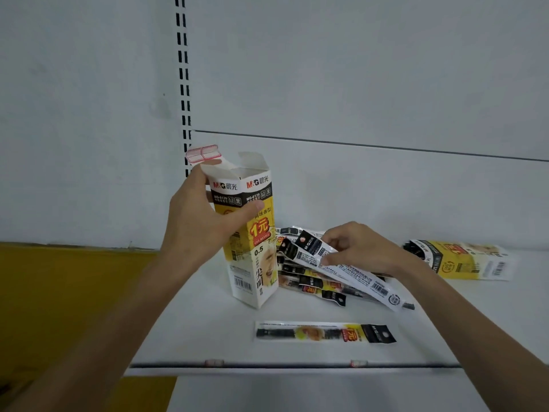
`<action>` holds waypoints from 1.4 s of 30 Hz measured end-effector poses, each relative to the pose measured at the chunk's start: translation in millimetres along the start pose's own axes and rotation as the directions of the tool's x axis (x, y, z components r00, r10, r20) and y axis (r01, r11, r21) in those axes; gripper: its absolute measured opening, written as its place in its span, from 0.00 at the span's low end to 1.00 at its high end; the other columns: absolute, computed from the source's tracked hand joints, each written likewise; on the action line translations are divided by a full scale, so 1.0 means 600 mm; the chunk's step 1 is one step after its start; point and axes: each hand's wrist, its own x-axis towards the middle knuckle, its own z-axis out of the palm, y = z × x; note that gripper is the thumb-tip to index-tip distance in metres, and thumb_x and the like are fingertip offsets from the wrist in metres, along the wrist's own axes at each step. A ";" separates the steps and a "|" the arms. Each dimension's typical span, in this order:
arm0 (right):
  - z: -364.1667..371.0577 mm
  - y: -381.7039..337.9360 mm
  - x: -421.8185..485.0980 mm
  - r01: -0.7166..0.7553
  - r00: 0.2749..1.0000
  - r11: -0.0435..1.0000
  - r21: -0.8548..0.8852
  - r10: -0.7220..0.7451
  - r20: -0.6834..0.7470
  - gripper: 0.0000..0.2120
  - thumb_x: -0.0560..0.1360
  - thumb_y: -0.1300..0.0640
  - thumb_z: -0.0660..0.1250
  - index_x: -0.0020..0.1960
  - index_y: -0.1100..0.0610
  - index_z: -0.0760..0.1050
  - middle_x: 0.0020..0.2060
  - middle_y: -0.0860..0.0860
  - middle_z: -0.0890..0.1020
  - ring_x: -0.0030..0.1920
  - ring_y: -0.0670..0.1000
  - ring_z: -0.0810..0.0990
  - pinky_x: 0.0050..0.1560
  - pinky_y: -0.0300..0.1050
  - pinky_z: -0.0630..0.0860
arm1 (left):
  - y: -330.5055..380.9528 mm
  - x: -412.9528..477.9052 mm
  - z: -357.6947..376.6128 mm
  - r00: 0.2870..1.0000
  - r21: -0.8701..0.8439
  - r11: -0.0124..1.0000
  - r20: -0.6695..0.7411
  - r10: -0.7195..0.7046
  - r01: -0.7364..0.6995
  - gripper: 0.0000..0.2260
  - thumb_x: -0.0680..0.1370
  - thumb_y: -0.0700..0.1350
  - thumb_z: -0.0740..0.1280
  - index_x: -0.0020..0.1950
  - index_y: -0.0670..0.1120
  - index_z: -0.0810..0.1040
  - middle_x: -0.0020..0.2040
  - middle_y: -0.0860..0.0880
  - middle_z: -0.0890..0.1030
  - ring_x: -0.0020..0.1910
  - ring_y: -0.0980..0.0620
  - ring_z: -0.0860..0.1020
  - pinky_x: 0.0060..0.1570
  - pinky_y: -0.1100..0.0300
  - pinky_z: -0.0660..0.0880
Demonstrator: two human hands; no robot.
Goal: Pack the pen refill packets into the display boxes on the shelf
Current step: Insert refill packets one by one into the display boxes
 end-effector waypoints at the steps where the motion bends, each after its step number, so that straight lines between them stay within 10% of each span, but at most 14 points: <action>1: 0.000 0.001 0.003 -0.008 1.000 1.000 0.003 0.008 0.015 0.07 0.69 0.58 0.74 0.39 0.59 0.77 0.29 0.47 0.75 0.31 0.45 0.73 0.40 0.44 0.71 | 0.000 -0.001 0.000 1.000 0.021 1.000 -0.004 0.010 -0.010 0.24 0.65 0.53 0.74 0.55 0.54 0.67 0.54 0.56 0.72 0.51 0.56 0.72 0.41 0.67 0.70; 4: 0.004 0.001 0.012 -0.032 0.999 0.999 0.002 0.032 0.036 0.10 0.67 0.58 0.75 0.47 0.57 0.80 0.46 0.57 0.83 0.49 0.55 0.81 0.59 0.53 0.74 | -0.005 -0.004 0.001 0.998 0.197 0.980 -0.036 0.042 -0.034 0.33 0.61 0.64 0.69 0.61 0.50 0.71 0.64 0.49 0.64 0.62 0.52 0.67 0.57 0.54 0.73; 7: -0.004 -0.010 0.019 -0.005 0.999 0.999 0.051 0.004 0.035 0.08 0.68 0.59 0.75 0.46 0.52 0.81 0.45 0.50 0.85 0.45 0.46 0.83 0.50 0.40 0.76 | -0.004 -0.005 0.000 0.981 0.364 0.925 -0.110 0.162 -0.112 0.36 0.60 0.71 0.66 0.59 0.49 0.75 0.73 0.48 0.52 0.71 0.50 0.50 0.66 0.51 0.59; 10: -0.028 -0.036 0.023 0.058 0.995 0.993 0.099 -0.050 -0.083 0.08 0.68 0.59 0.74 0.45 0.50 0.81 0.42 0.47 0.85 0.41 0.44 0.82 0.43 0.36 0.73 | -0.003 -0.006 -0.002 0.977 0.349 0.919 -0.036 0.208 -0.183 0.37 0.59 0.72 0.66 0.59 0.49 0.74 0.72 0.54 0.59 0.69 0.55 0.57 0.69 0.49 0.59; 14: -0.080 -0.089 0.022 0.293 0.886 0.911 0.290 -0.146 -0.439 0.08 0.67 0.63 0.74 0.42 0.51 0.80 0.36 0.45 0.84 0.37 0.43 0.81 0.41 0.35 0.75 | 0.000 -0.016 -0.001 0.995 0.222 0.970 0.024 0.097 -0.100 0.40 0.58 0.74 0.64 0.64 0.54 0.66 0.57 0.56 0.74 0.57 0.55 0.71 0.58 0.49 0.72; 18: -0.133 -0.152 0.010 0.616 0.625 0.706 0.349 -0.169 -0.762 0.09 0.68 0.65 0.73 0.41 0.53 0.77 0.32 0.43 0.84 0.35 0.44 0.81 0.37 0.41 0.78 | 0.006 -0.027 0.006 0.994 0.129 0.986 0.015 0.104 -0.105 0.32 0.63 0.58 0.72 0.62 0.59 0.59 0.48 0.60 0.72 0.48 0.60 0.73 0.49 0.61 0.69; 25: -0.129 -0.242 0.003 0.799 0.453 0.537 0.271 -0.242 -0.858 0.09 0.69 0.65 0.70 0.43 0.57 0.71 0.33 0.47 0.82 0.37 0.49 0.81 0.39 0.47 0.79 | 0.011 -0.031 0.017 0.973 0.099 0.970 0.088 0.213 -0.221 0.22 0.66 0.57 0.71 0.49 0.66 0.60 0.41 0.70 0.71 0.40 0.71 0.74 0.35 0.76 0.70; 32: -0.095 -0.253 0.012 0.811 0.457 0.551 0.198 -0.383 -0.803 0.10 0.69 0.63 0.71 0.43 0.55 0.71 0.37 0.49 0.81 0.40 0.53 0.80 0.46 0.59 0.79 | 0.015 -0.046 0.018 0.944 0.076 0.942 0.067 0.323 -0.328 0.26 0.62 0.63 0.69 0.52 0.65 0.57 0.42 0.73 0.70 0.45 0.80 0.70 0.38 0.82 0.68; 42: -0.075 -0.228 0.021 0.655 0.659 0.727 0.208 -0.415 -0.627 0.10 0.66 0.60 0.74 0.42 0.51 0.74 0.35 0.43 0.83 0.39 0.47 0.81 0.46 0.47 0.80 | -0.004 -0.046 0.014 0.906 0.172 0.889 0.059 0.420 -0.424 0.25 0.66 0.64 0.61 0.58 0.56 0.59 0.49 0.60 0.69 0.46 0.57 0.72 0.39 0.70 0.67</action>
